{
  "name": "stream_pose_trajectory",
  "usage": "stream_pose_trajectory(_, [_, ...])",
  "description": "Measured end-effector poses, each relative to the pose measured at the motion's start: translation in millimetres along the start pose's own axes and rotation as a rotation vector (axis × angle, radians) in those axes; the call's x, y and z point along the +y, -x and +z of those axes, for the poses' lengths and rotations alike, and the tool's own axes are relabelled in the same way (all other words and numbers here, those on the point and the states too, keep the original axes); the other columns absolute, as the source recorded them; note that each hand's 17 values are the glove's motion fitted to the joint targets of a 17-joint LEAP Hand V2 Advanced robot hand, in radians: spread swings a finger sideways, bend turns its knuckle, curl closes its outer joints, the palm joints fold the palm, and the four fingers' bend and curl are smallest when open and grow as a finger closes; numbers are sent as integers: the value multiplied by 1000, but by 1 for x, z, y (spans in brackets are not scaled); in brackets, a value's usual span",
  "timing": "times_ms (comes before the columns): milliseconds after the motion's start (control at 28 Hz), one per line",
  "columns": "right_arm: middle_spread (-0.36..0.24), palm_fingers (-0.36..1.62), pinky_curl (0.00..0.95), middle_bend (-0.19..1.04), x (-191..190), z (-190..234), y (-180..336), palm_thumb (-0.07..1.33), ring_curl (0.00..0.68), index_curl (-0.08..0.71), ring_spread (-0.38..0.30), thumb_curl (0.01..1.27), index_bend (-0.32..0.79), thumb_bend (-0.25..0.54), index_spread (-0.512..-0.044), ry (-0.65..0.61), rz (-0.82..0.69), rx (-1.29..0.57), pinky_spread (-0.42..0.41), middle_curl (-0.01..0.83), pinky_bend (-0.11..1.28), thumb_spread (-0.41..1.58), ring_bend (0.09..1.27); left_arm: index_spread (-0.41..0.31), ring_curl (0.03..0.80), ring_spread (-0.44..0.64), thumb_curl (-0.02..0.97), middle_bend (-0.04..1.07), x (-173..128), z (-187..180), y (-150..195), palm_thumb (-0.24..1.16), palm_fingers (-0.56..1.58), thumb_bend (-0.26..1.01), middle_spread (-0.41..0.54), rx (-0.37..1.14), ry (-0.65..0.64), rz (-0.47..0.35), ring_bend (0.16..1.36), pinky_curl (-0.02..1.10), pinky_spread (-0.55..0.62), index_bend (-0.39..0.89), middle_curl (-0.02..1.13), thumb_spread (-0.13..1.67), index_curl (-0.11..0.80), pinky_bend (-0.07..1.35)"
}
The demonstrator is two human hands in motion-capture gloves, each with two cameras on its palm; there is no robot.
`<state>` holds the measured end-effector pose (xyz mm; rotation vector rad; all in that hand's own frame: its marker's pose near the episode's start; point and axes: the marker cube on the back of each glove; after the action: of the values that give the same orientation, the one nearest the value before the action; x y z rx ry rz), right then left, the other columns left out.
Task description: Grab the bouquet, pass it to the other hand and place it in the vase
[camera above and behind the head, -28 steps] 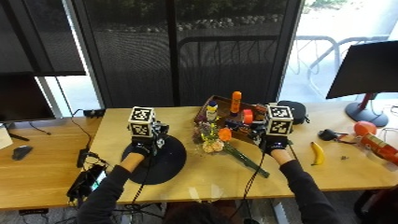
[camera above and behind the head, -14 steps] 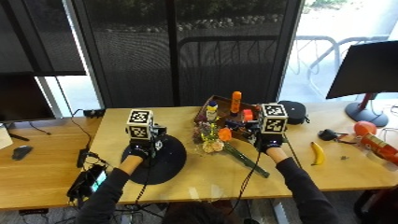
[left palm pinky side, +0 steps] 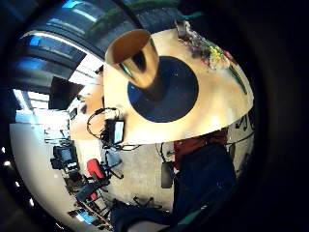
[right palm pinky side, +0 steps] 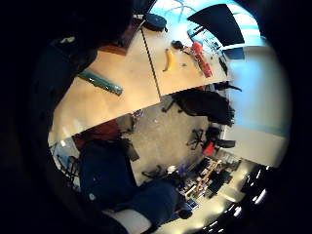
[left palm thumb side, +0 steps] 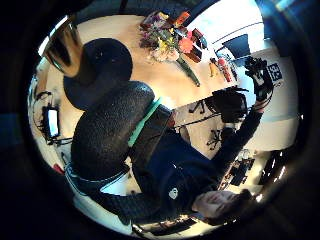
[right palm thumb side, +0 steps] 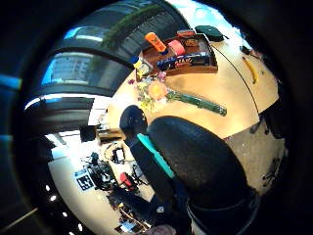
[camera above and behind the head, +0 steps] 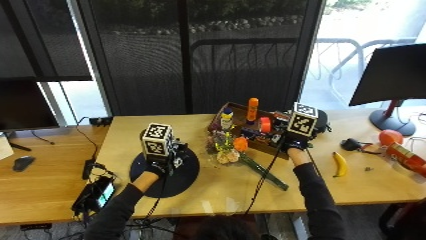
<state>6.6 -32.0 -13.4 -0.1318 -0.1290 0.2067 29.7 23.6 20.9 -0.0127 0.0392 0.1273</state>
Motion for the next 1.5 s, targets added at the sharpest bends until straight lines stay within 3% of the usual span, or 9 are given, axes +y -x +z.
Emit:
stream_pose_trajectory(250, [-18,456,349,229,-38,46,-7,341,302,112,-19,206,37,36,-224,105,39,-130,139,298,660,1119,568,-35,249,220,198,186,-5,16,-12,119,345,-18,116,-44,6,41,467,260,335,164,282,1115,281,281])
stream_pose_trajectory(393, [-9,442,360,232,-48,89,-11,443,317,110,-25,239,55,62,-202,289,58,-163,149,313,681,1104,587,-35,256,221,207,184,-3,23,-17,116,341,-18,115,-54,21,66,466,270,337,162,293,1123,292,278])
stream_pose_trajectory(500, [-19,434,348,276,-50,119,-15,509,328,115,-47,262,79,74,-194,436,123,-149,119,336,606,1090,607,-35,260,221,214,183,-1,28,-18,114,339,-19,115,-62,32,75,466,277,337,161,300,1127,299,276])
stream_pose_trajectory(750, [-35,398,336,292,-80,174,-24,639,340,137,-76,309,106,85,-184,394,153,-115,92,362,549,1054,597,-35,267,229,228,184,1,41,-14,115,331,-16,116,-48,69,74,458,292,339,162,315,1133,312,275])
stream_pose_trajectory(1000, [-44,396,336,271,-78,220,-22,745,345,154,-92,357,106,85,-180,559,217,-177,84,373,543,1030,592,-35,271,236,239,182,3,54,-5,116,327,-18,116,-38,113,52,451,303,340,161,326,1136,322,273])
stream_pose_trajectory(1214, [-41,376,344,268,-80,233,-13,786,353,153,-103,381,83,61,-156,233,228,-177,83,384,556,1022,595,-35,275,238,246,181,5,57,-4,115,325,-18,116,-50,118,46,450,311,340,160,333,1138,329,270])
stream_pose_trajectory(1285, [-37,367,347,269,-81,240,-11,815,355,152,-100,396,80,63,-148,219,243,-166,95,389,561,1017,595,-35,277,239,248,181,5,57,-3,114,325,-19,116,-51,117,46,450,313,341,159,335,1138,330,270])
stream_pose_trajectory(1392, [-32,341,347,269,-77,255,-9,844,360,154,-94,412,90,58,-139,294,268,-178,113,395,553,1008,595,-33,279,239,250,180,6,59,-1,114,324,-19,116,-49,125,43,449,316,341,159,338,1139,333,269])
stream_pose_trajectory(1500, [-35,339,343,280,-83,269,-9,896,372,156,-106,435,87,69,-134,264,255,-214,128,403,524,1002,623,-35,281,243,253,179,5,59,0,113,324,-19,116,-42,125,41,448,319,341,162,340,1139,336,267])
